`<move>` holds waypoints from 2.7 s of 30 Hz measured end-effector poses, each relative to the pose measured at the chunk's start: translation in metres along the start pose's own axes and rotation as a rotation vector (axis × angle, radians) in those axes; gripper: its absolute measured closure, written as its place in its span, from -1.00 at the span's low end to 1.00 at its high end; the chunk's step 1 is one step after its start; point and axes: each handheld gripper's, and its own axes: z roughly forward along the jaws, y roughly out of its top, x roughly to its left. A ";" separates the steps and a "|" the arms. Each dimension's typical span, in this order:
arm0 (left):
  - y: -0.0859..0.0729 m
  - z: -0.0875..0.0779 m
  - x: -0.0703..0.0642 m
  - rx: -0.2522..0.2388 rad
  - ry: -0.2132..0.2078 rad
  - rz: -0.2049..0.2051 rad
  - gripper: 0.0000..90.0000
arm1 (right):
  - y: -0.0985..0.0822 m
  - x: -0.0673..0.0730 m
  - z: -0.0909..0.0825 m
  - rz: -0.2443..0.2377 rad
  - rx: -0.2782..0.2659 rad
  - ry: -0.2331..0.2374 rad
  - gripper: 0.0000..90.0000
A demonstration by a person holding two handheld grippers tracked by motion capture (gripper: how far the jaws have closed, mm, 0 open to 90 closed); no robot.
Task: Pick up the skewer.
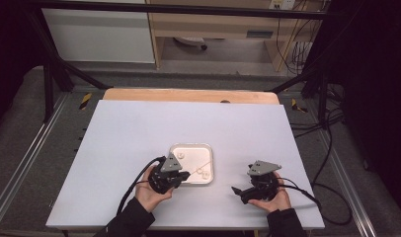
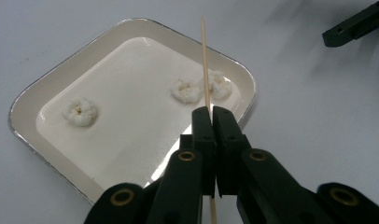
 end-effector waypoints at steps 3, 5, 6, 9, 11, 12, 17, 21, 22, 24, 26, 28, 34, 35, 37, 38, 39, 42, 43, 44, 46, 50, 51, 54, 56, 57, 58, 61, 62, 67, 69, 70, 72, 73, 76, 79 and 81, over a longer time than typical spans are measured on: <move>0.002 0.000 -0.001 0.006 -0.009 0.010 0.97 | 0.004 0.003 0.001 -0.033 0.003 -0.010 -0.96; 0.004 0.000 -0.002 0.012 -0.016 0.014 0.97 | 0.005 0.004 0.000 -0.043 0.007 -0.013 -0.95; 0.004 0.001 -0.002 0.014 -0.020 0.014 0.97 | 0.007 0.006 0.000 -0.064 0.005 -0.017 -0.94; 0.006 0.001 -0.003 0.022 -0.029 0.020 0.97 | 0.010 0.008 -0.001 -0.085 0.007 -0.023 -0.94; 0.007 0.001 -0.004 0.025 -0.035 0.028 0.97 | 0.013 0.010 -0.001 -0.113 0.008 -0.029 -0.93; 0.008 0.001 -0.004 0.030 -0.039 0.036 0.97 | 0.015 0.012 -0.001 -0.125 0.008 -0.031 -0.93; 0.013 0.002 -0.005 0.039 -0.056 0.061 0.97 | 0.022 0.019 -0.001 -0.193 0.018 -0.045 -0.91; 0.019 0.004 -0.008 0.053 -0.064 0.086 0.97 | 0.028 0.026 0.001 -0.265 0.031 -0.052 -0.88; 0.020 0.004 -0.008 0.056 -0.066 0.092 0.97 | 0.029 0.027 0.001 -0.278 0.031 -0.053 -0.88; 0.024 0.005 -0.010 0.063 -0.067 0.103 0.97 | 0.030 0.028 0.002 -0.291 0.034 -0.053 -0.87; 0.028 0.006 -0.011 0.067 -0.068 0.113 0.97 | 0.031 0.030 0.003 -0.317 0.033 -0.062 -0.85; 0.031 0.008 -0.014 0.070 -0.071 0.121 0.97 | 0.033 0.031 0.004 -0.332 0.033 -0.065 -0.84; 0.040 0.015 -0.020 0.091 -0.079 0.152 0.97 | 0.037 0.035 0.004 -0.396 0.020 -0.068 -0.76; 0.041 0.016 -0.021 0.094 -0.082 0.156 0.97 | 0.038 0.036 0.003 -0.416 0.020 -0.067 -0.72; 0.044 0.018 -0.022 0.100 -0.087 0.164 0.97 | 0.038 0.037 0.003 -0.429 0.018 -0.067 -0.70; 0.045 0.019 -0.023 0.103 -0.089 0.166 0.97 | 0.038 0.038 0.003 -0.449 0.014 -0.065 -0.65; 0.046 0.020 -0.024 0.104 -0.091 0.169 0.97 | 0.038 0.038 0.004 -0.463 0.012 -0.062 -0.63; 0.050 0.023 -0.026 0.112 -0.095 0.179 0.97 | 0.037 0.039 0.004 -0.498 0.014 -0.063 -0.57; 0.051 0.024 -0.027 0.116 -0.096 0.184 0.97 | 0.037 0.039 0.004 -0.498 0.014 -0.063 -0.57; 0.052 0.025 -0.028 0.117 -0.097 0.187 0.97 | 0.036 0.039 0.003 -0.522 0.015 -0.065 -0.50; 0.055 0.026 -0.030 0.117 -0.104 0.191 0.97 | 0.036 0.039 0.003 -0.544 0.003 -0.063 -0.42; 0.057 0.030 -0.034 0.129 -0.108 0.209 0.97 | 0.036 0.039 0.002 -0.571 0.001 -0.053 -0.30; 0.058 0.031 -0.035 0.128 -0.112 0.208 0.97 | 0.035 0.039 0.003 -0.593 0.000 -0.050 -0.23; 0.060 0.034 -0.037 0.135 -0.115 0.216 0.97 | 0.034 0.039 0.003 -0.616 0.007 -0.049 -0.15; 0.062 0.036 -0.038 0.134 -0.121 0.217 0.97 | 0.034 0.039 0.004 -0.638 0.010 -0.046 -0.10; 0.062 0.037 -0.040 0.137 -0.121 0.219 0.97 | 0.033 0.039 0.004 -0.661 0.015 -0.040 -0.03; 0.062 0.037 -0.041 0.136 -0.120 0.219 0.97 | 0.033 0.038 0.004 -0.672 0.015 -0.041 0.00; 0.065 0.038 -0.042 0.143 -0.126 0.234 0.97 | 0.033 0.038 0.005 -0.705 0.021 -0.048 0.07; 0.065 0.039 -0.043 0.144 -0.125 0.235 0.97 | 0.032 0.038 0.005 -0.704 0.026 -0.038 0.10; 0.067 0.041 -0.045 0.148 -0.127 0.246 0.97 | 0.031 0.038 0.005 -0.755 0.035 -0.049 0.27; 0.068 0.042 -0.046 0.150 -0.131 0.248 0.97 | 0.031 0.038 0.004 -0.773 0.043 -0.039 0.32; 0.068 0.043 -0.047 0.151 -0.131 0.249 0.97 | 0.030 0.038 0.005 -0.802 0.047 -0.037 0.38; 0.068 0.044 -0.048 0.159 -0.136 0.257 0.97 | 0.030 0.039 0.005 -0.807 0.052 -0.038 0.41; 0.068 0.044 -0.048 0.163 -0.135 0.264 0.97 | 0.029 0.039 0.005 -0.832 0.052 -0.033 0.46; 0.068 0.045 -0.049 0.170 -0.138 0.266 0.97 | 0.029 0.039 0.005 -0.858 0.047 -0.031 0.51; 0.068 0.046 -0.050 0.173 -0.143 0.267 0.97 | 0.028 0.040 0.005 -0.881 0.048 -0.021 0.62; 0.067 0.046 -0.050 0.178 -0.143 0.272 0.97 | 0.028 0.040 0.005 -0.903 0.049 -0.018 0.67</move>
